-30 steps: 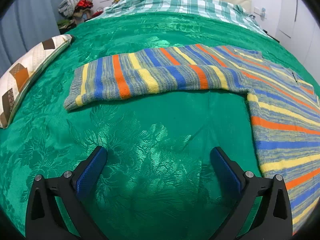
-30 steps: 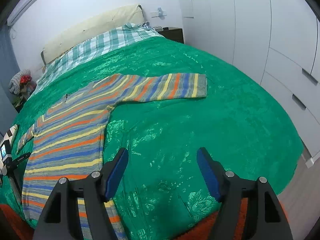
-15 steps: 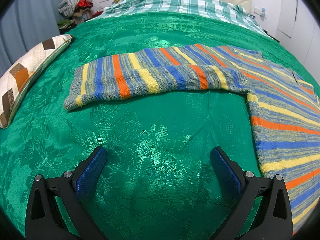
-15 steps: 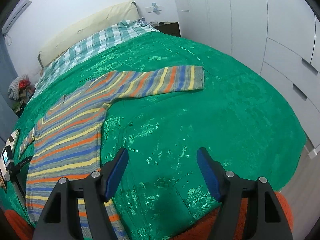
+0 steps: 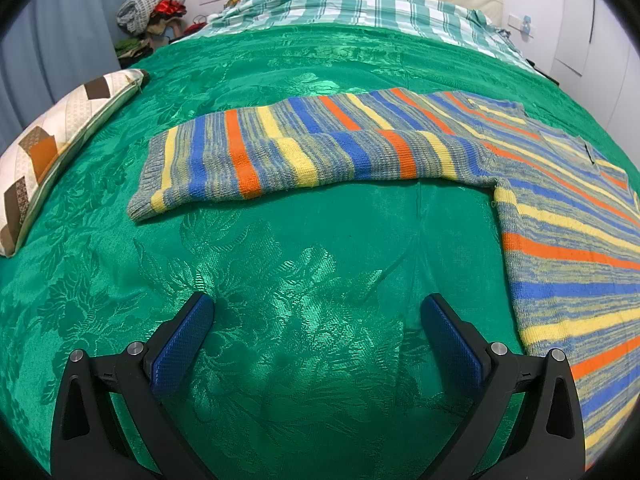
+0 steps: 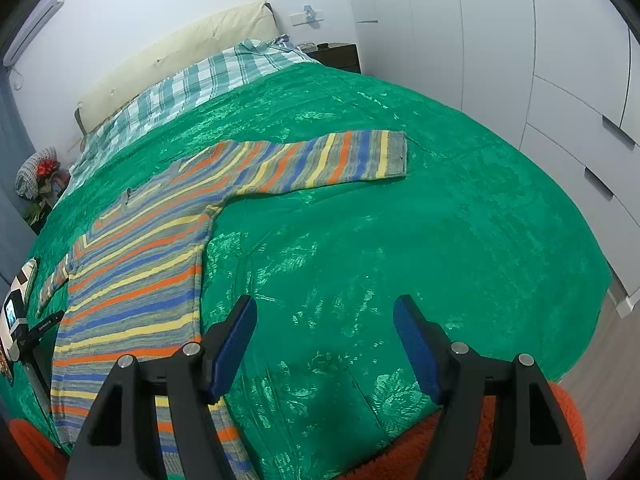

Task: Fold small clothes

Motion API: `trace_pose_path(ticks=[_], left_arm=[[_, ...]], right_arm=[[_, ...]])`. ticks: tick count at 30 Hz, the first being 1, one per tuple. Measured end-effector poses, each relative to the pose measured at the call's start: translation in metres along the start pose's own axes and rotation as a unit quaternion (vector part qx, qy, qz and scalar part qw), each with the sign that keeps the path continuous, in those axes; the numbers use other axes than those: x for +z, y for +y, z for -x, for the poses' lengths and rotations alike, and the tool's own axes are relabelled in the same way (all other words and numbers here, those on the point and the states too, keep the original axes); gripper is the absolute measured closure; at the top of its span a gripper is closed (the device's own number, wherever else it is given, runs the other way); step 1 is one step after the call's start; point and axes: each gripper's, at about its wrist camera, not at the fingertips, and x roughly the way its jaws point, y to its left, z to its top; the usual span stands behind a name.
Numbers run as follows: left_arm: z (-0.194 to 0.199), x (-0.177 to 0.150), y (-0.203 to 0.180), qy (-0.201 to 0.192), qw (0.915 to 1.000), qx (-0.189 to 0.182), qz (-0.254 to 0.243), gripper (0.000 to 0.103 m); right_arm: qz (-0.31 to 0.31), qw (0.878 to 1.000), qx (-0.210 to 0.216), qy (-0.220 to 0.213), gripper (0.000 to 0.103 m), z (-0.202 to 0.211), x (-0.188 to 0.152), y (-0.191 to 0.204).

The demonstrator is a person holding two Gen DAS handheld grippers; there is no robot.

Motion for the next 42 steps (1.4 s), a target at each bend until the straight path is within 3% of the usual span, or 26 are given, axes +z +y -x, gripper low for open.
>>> trace_pose_path(ticks=[42], left_arm=[[0.0003,-0.0001,0.0001,0.0,1.0,0.0,0.0,0.0]], right_arm=[[0.003,1.0,-0.003,0.006,0.032,-0.0019,-0.0022,0.0024]])
